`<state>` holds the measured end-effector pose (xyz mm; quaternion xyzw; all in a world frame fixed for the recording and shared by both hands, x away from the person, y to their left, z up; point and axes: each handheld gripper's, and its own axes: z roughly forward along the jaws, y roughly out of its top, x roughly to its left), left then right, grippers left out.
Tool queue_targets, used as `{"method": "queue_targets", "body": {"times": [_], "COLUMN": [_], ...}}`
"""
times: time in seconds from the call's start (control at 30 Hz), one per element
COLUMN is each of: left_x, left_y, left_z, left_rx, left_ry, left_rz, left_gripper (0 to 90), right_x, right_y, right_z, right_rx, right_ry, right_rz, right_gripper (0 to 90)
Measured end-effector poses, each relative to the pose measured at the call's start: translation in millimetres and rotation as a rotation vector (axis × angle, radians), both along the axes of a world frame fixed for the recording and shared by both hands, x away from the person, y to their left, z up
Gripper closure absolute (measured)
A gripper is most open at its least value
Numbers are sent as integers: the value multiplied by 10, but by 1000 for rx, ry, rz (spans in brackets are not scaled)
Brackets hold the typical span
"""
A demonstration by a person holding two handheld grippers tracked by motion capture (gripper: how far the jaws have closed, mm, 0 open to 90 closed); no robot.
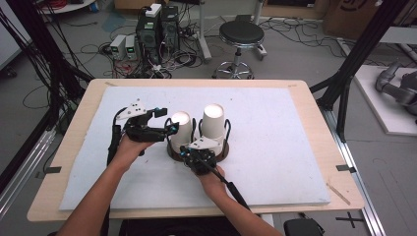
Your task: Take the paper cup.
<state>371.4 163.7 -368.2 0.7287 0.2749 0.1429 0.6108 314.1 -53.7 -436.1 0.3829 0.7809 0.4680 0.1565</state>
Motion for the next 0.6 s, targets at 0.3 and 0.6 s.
{"method": "queue_targets", "body": {"times": [0.3, 0.6], "left_x": [25, -9], "left_y": [-125, -149], "left_z": [-41, -7], "left_rx": [39, 63], "left_ry": [10, -29], "left_rz": [-14, -13], "left_gripper": [258, 342], "right_x": [1, 2], "right_y": [-1, -3], "right_z": [1, 0], "right_rx": [2, 2], "right_ry": [4, 9], "right_rz": [1, 5], "right_gripper": [900, 900]}}
